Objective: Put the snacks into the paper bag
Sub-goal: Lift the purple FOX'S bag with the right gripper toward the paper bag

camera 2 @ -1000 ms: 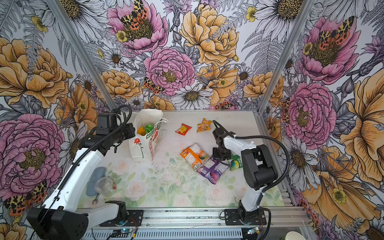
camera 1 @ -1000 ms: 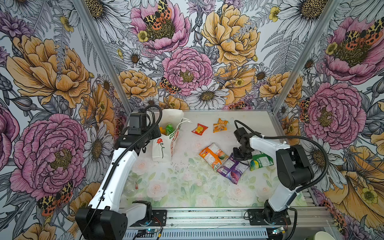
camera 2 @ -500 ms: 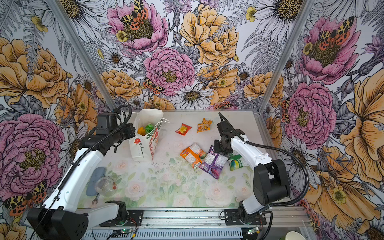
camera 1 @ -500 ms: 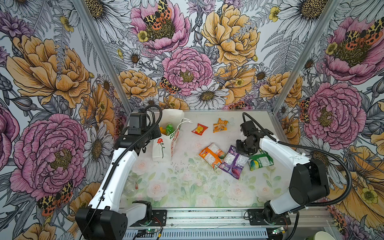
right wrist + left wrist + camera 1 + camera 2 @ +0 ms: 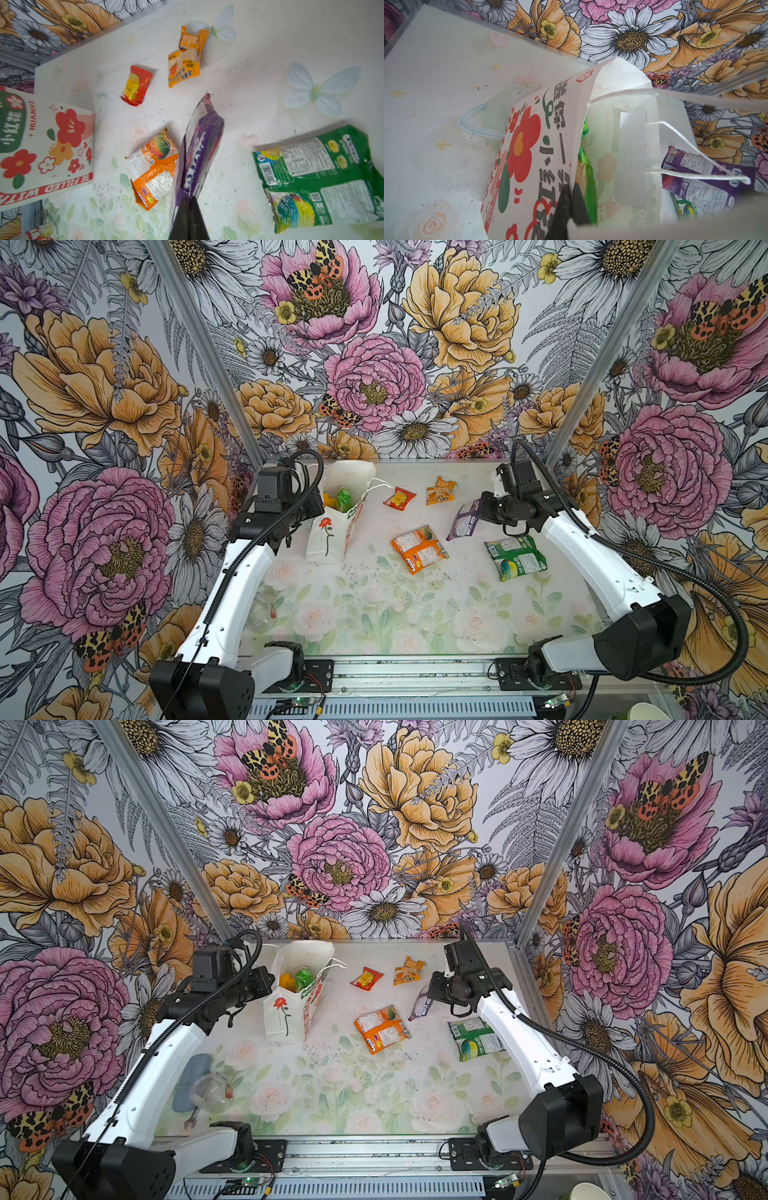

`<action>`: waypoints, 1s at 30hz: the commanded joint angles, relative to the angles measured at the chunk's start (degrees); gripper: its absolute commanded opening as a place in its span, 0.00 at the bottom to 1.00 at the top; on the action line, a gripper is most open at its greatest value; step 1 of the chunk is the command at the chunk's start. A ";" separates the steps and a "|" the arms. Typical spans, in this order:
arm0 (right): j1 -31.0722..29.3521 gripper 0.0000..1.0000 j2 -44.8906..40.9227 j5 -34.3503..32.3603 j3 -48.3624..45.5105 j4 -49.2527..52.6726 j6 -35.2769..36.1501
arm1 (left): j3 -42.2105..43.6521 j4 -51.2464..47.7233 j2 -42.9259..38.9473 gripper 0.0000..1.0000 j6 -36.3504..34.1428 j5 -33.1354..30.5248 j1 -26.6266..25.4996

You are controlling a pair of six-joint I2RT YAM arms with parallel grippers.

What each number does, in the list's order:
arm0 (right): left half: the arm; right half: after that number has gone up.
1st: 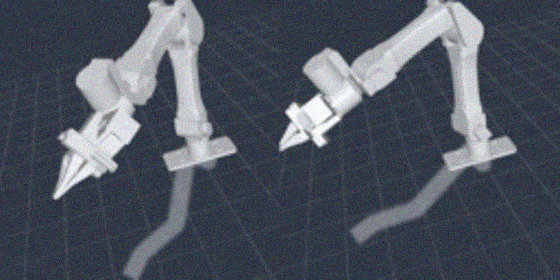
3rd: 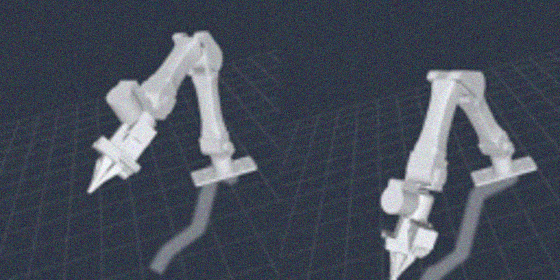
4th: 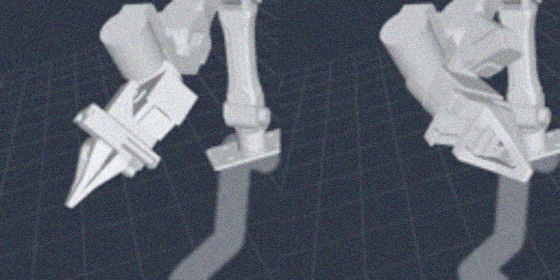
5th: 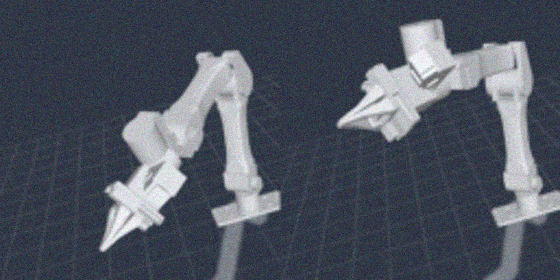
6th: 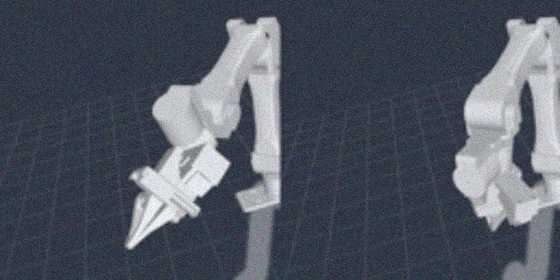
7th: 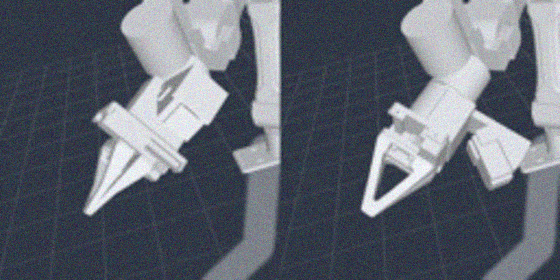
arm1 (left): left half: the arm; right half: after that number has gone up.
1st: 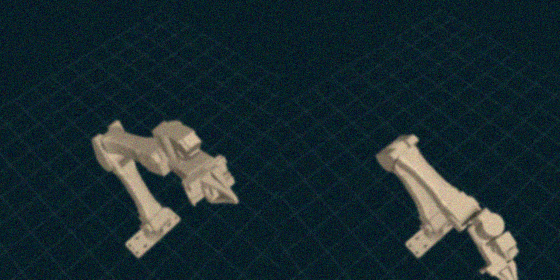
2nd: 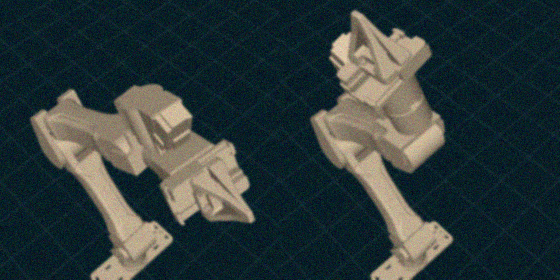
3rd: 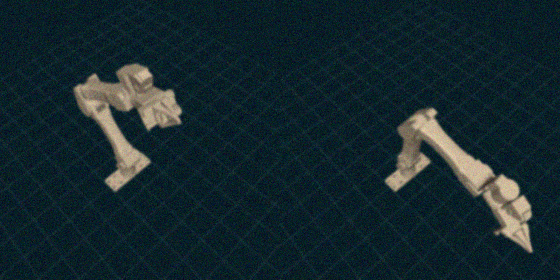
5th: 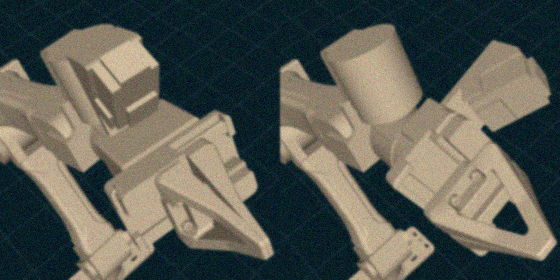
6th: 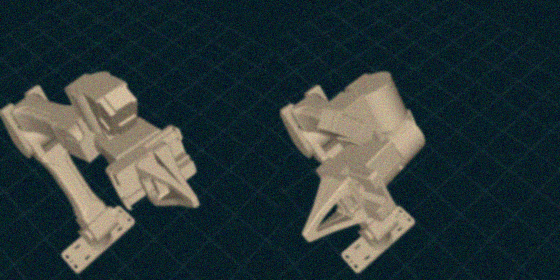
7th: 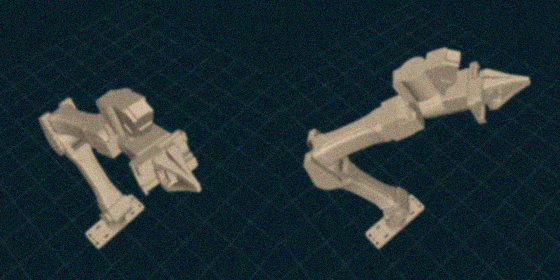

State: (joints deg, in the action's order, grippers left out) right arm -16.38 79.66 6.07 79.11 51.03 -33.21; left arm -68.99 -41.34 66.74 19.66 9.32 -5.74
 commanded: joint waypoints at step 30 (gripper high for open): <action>-20.11 0.00 28.92 8.81 61.69 -11.03 -5.96 | 1.65 4.80 -3.46 0.00 1.06 5.18 0.82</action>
State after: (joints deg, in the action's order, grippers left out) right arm -35.40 106.26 12.78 135.57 42.63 -38.22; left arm -67.81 -39.59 64.97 20.25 13.61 -5.56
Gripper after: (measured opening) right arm 0.046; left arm 0.047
